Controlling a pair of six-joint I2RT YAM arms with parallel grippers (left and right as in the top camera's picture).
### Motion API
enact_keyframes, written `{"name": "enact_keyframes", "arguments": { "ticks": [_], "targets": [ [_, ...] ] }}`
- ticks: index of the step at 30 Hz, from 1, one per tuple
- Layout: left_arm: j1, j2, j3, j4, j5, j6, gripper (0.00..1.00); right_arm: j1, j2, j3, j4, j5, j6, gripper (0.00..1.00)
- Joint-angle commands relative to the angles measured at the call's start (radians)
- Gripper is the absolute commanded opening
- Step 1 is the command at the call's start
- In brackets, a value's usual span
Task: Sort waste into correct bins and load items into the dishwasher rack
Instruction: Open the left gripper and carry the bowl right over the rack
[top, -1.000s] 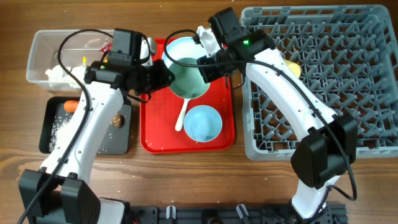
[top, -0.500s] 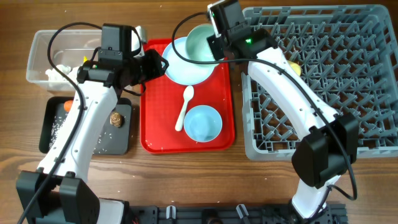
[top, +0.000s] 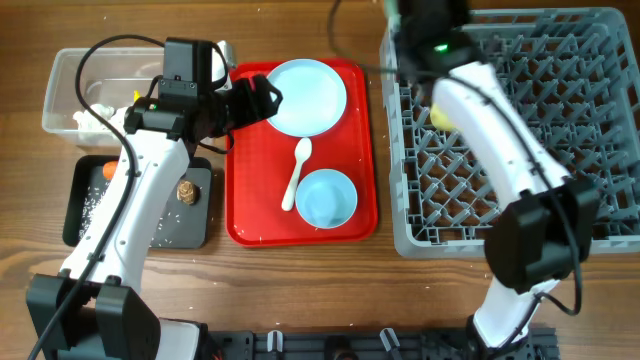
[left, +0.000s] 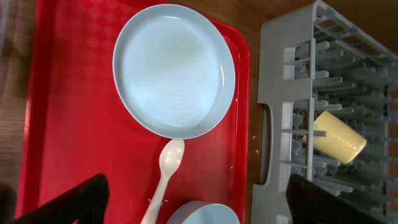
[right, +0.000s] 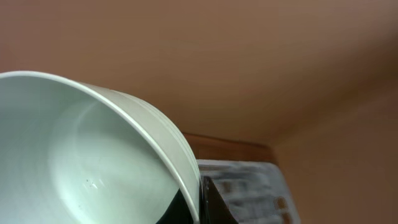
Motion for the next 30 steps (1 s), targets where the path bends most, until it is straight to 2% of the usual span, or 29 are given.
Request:
{"name": "enact_keyframes", "arguments": {
  "ticks": [1, 6, 13, 21, 30],
  "targets": [
    [0.004, -0.011, 0.023, 0.011, -0.026, 0.000, 1.00, -0.110, -0.008, 0.005, 0.027, 0.051, -0.091, 0.04],
    [0.004, -0.011, 0.023, 0.010, -0.025, 0.000, 1.00, -0.237, -0.008, 0.005, 0.083, -0.010, -0.177, 0.04],
    [0.004, -0.011, 0.023, 0.010, -0.025, 0.000, 1.00, -0.353, -0.006, 0.005, 0.140, -0.074, -0.190, 0.04],
    [0.004, -0.011, 0.023, 0.010, -0.025, 0.000, 1.00, -0.374, 0.052, 0.005, 0.152, -0.043, -0.264, 0.04],
    [0.004, -0.011, 0.023, 0.010, -0.025, 0.000, 1.00, -0.356, 0.091, 0.005, 0.059, -0.006, -0.179, 0.04]
  ]
}}
